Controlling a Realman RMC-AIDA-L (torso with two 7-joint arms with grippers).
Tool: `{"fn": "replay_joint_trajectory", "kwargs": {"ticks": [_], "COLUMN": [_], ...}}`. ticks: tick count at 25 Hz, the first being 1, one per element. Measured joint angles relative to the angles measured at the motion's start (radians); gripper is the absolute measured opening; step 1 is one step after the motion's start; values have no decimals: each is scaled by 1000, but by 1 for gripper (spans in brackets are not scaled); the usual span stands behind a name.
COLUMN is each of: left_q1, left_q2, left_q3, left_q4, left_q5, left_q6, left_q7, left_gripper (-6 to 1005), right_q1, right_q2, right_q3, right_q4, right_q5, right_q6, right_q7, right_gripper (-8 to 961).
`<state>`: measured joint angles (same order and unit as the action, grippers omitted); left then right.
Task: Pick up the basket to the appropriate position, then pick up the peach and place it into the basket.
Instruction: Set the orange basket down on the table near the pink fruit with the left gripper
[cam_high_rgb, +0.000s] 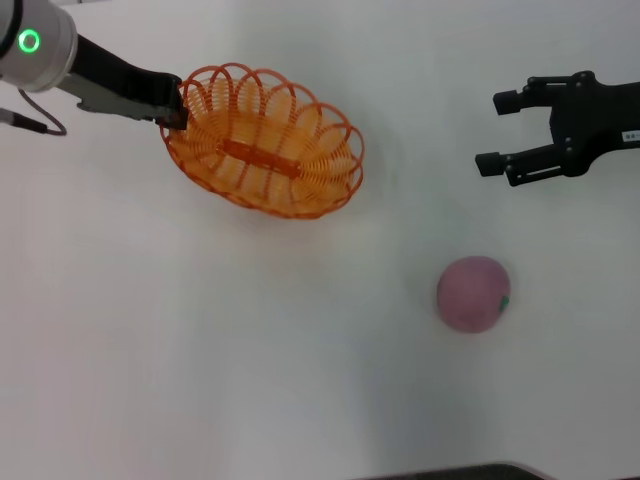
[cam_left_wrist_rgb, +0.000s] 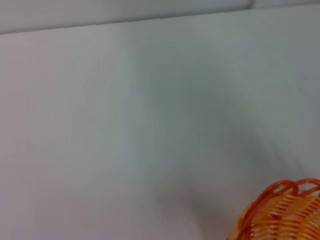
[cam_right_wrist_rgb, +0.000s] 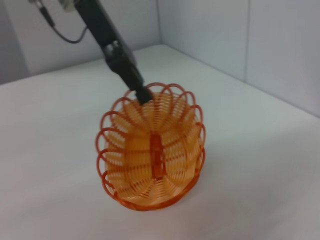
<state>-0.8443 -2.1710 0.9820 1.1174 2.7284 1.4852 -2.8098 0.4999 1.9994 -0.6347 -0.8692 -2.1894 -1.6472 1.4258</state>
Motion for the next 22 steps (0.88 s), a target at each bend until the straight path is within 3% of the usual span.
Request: {"fn": "replay_joint_trajectory", "kwargs": {"ticks": [5, 14, 22], "left_q1": [55, 159, 185], "left_q2": [-5, -4, -4], "left_q3": [28, 33, 36], "left_q4": [-21, -78, -156], "left_q5": [-48, -153, -189], "left_q6": [-74, -204, -257], "left_q7": [-77, -164, -167], "left_gripper": [58, 59, 67], "right_q1": [-2, 3, 7], "right_q2": [11, 7, 6], "right_q3": [-3, -2, -6], "right_q4": [1, -12, -16], "right_q5": [-2, -3, -3], "right_q6": [47, 111, 135], "right_q7": [-33, -75, -115], "right_gripper": [897, 892, 889]}}
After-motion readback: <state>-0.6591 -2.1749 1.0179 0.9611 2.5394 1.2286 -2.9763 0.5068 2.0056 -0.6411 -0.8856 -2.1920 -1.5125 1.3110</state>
